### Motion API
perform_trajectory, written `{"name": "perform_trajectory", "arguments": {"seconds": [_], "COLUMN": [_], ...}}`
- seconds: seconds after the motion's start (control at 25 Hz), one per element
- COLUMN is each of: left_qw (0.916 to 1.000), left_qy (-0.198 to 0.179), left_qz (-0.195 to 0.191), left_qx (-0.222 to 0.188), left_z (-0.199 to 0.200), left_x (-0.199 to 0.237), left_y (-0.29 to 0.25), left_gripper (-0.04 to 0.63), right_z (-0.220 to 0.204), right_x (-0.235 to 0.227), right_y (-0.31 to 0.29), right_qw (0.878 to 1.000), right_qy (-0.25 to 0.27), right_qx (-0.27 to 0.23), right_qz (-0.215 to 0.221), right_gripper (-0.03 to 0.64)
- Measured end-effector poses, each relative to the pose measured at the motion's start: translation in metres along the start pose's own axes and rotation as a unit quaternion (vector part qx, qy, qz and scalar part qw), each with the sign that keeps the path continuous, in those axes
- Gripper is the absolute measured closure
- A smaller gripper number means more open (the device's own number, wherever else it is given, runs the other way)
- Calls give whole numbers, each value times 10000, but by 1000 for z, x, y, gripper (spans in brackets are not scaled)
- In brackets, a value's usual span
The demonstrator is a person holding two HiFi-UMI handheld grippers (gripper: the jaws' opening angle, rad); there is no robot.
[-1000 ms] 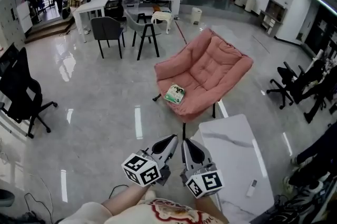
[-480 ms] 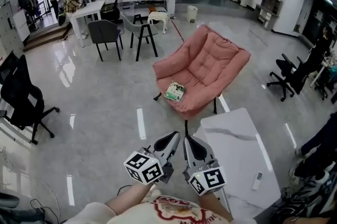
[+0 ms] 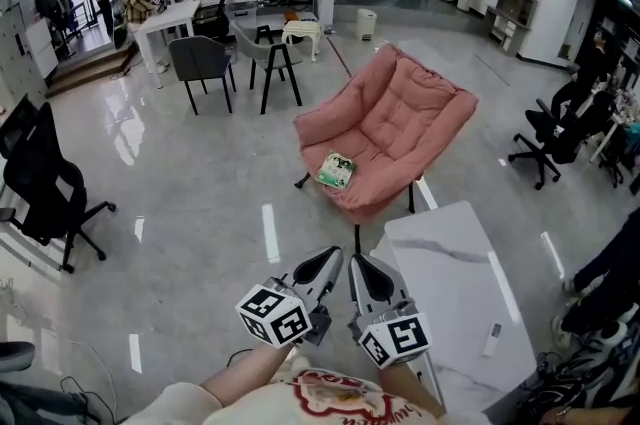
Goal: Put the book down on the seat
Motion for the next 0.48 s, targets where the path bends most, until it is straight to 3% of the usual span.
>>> {"name": "perform_trajectory", "arguments": {"seconds": [0.48], "left_qw": [10000], "left_qy": [38], "left_qz": [49], "left_qx": [-41], "left_z": [5], "left_x": [6], "left_y": [11], "left_gripper": [591], "right_z": [1], "right_x": [12], "right_y": [-6], "right_qw": [10000], "right_qy": [37], "right_qx": [8], "right_qz": [70], "right_gripper": [617]}}
Point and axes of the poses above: the fingertips, and each gripper's own axes: y backward along the fingers, x to its left, z out of its top, the point moved 3 cm from there along y, backward along the fingers, and after that the axes turned 5 degrees about z, right-handed, at the moved point
